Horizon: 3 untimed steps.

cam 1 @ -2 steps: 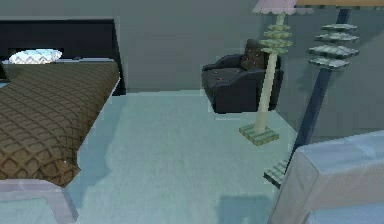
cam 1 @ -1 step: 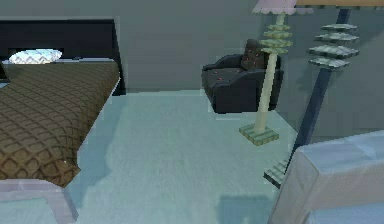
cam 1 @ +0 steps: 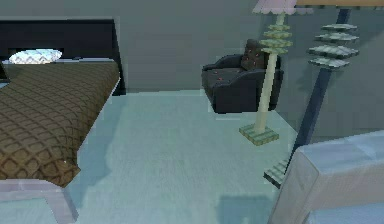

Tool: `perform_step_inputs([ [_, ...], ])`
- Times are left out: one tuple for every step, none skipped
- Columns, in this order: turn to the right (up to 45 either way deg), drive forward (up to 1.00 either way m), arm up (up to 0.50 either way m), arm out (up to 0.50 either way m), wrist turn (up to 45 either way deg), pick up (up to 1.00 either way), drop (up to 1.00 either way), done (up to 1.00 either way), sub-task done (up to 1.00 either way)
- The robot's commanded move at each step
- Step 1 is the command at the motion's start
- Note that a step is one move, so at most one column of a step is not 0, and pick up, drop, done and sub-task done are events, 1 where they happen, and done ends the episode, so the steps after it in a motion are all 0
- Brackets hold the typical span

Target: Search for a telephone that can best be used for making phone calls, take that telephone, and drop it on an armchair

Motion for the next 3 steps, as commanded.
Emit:
perform_step_inputs([
  [0.0, 0.0, 0.0, 0.0, 0.0, 0.0, 1.0, 0.0, 0.0],
  [0.0, 0.0, 0.1, 0.0, 0.0, 0.0, 0.0, 0.0, 0.0],
  [0.0, 0.0, 0.0, -0.08, 0.0, 0.0, 0.0, 0.0, 0.0],
])
